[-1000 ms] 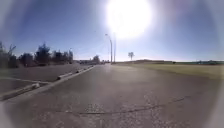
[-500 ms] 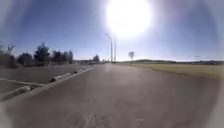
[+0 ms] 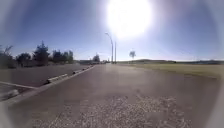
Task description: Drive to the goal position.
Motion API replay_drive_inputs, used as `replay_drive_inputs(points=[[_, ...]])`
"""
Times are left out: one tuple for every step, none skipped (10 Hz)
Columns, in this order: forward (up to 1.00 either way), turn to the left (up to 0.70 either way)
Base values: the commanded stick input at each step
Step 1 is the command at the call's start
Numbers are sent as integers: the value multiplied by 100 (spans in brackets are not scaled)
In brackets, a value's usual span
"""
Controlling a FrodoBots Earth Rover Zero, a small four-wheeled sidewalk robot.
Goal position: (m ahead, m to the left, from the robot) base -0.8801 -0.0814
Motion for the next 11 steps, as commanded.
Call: replay_drive_inputs(points=[[100,0],[100,0],[96,0],[54,0],[12,0],[0,0],[0,0],[0,0],[0,0],[23,0],[68,0]])
